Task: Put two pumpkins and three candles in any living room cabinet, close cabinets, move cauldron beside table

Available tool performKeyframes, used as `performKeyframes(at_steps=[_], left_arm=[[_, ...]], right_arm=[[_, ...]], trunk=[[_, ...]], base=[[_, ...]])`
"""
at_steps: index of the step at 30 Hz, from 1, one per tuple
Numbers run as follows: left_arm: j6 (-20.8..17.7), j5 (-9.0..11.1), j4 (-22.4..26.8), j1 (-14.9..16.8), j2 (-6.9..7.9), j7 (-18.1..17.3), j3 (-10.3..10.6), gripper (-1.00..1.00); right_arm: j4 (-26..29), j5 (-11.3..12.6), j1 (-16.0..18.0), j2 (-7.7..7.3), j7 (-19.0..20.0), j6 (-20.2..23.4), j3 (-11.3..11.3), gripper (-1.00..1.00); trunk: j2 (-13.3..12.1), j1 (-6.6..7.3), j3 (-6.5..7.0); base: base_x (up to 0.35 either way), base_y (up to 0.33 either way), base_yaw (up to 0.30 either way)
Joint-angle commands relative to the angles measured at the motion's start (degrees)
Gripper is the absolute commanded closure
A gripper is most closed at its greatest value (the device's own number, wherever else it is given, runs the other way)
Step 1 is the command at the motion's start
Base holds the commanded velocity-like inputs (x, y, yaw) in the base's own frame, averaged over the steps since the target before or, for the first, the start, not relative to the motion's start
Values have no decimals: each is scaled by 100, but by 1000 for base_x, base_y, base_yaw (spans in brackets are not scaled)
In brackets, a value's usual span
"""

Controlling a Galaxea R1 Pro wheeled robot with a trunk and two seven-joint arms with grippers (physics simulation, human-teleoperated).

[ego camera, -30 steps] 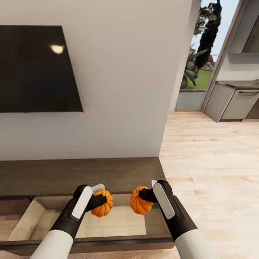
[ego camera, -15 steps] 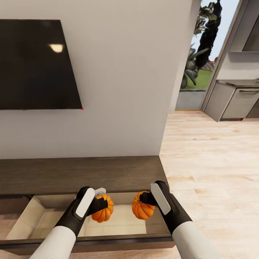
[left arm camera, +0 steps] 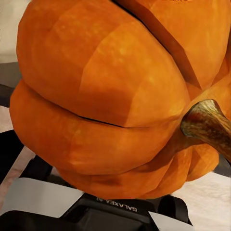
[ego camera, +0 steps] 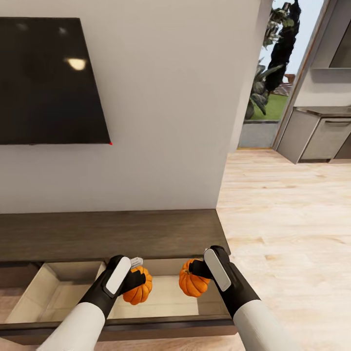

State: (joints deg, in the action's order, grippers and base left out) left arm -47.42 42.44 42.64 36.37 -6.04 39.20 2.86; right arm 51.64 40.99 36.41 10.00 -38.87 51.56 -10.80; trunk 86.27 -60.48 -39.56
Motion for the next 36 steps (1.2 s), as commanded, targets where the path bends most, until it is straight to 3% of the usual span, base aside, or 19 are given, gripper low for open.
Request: performKeyframes(at_steps=[1, 15, 17, 19, 22, 36], left_arm=[[4, -14, -2, 1, -1, 9, 3, 100], [214, -17, -4, 2, 0, -154, 10, 100], [260, -22, -4, 2, -2, -221, 11, 100], [285, -27, -2, 2, -2, -259, 16, 100], [292, -26, -7, 2, -2, -269, 20, 100], [288, -34, -6, 1, -3, -279, 21, 100]], right_arm=[[-2, 5, -1, 0, 2, -5, 0, 100], [-5, 5, -2, 0, 14, -103, -9, 100], [-5, 5, -2, 0, 16, -196, -117, 100], [-5, 5, 2, 0, 18, -365, -421, 100], [-5, 10, 2, 0, 20, -494, -564, 100], [-5, 9, 6, 0, 20, -545, -616, 100]], trunk=[[42, -23, -18], [603, -330, -270], [683, -374, -306], [764, -418, -341], [884, -484, -395], [1446, -791, -647]], base=[[0, 0, 0], [0, 0, 0], [0, 0, 0], [0, 0, 0], [0, 0, 0], [0, 0, 0]])
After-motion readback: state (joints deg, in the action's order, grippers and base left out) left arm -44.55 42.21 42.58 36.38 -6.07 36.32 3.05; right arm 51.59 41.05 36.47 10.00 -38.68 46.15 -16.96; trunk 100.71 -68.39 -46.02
